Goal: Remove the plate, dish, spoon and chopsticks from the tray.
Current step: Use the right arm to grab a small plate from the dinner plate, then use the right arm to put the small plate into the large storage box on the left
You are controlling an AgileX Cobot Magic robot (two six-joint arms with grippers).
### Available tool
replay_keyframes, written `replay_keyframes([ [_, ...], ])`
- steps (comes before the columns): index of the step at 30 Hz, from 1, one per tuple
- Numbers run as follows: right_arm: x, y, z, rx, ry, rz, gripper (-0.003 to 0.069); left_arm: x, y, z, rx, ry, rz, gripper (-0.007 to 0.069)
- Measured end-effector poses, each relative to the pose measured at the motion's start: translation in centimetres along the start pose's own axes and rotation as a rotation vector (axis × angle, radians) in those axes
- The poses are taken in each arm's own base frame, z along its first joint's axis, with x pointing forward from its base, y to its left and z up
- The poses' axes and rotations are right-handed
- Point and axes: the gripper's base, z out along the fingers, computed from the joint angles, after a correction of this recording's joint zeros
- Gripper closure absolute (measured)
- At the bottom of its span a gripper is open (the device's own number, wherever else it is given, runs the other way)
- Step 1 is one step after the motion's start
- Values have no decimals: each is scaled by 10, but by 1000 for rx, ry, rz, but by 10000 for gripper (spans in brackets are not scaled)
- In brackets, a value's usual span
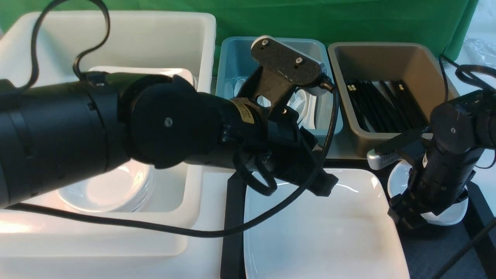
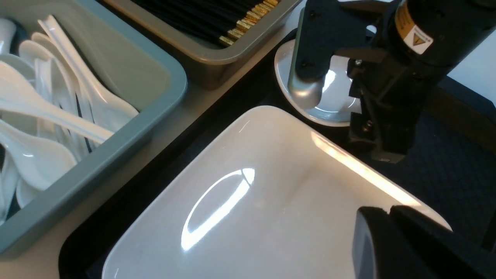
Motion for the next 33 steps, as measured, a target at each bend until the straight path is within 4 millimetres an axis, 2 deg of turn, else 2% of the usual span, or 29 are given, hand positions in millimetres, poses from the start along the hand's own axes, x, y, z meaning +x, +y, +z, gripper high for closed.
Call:
replay_keyframes([
  [4,-2,0,3,2,-8,-3,163,1,0,0,5,10,0,610],
  [6,-2,0,3,6,-13,-9,348,1,-1,0,6,12,0,610],
  [7,-2,0,3,6,-14,-9,365,1,-1,0,6,13,0,610],
  [8,-4,1,0,9,-26,-15,468,1,-1,0,6,12,0,610],
  [13,-1,-2,-7,29,-16,-26,473,1,-1,0,8,16,0,610],
  [16,4,-3,-25,34,-41,-6,519,2,-1,0,13,25,1,610],
  [20,17,-4,-72,27,-166,46,596,2,0,0,10,26,-18,610],
  [21,18,-4,-74,26,-172,48,596,2,0,0,10,27,-20,610],
  [22,25,-3,-93,13,-230,70,598,3,4,-1,1,29,-37,610],
  [23,29,-2,-103,5,-263,79,599,3,8,-1,-8,31,-48,610],
  [27,44,0,-150,-26,-419,100,599,3,32,-7,-56,46,-101,610],
  [29,46,1,-180,-61,-528,111,599,0,46,-14,-76,60,-130,610],
  [33,40,14,-219,-146,-674,40,601,-11,75,-42,-133,45,-174,610],
])
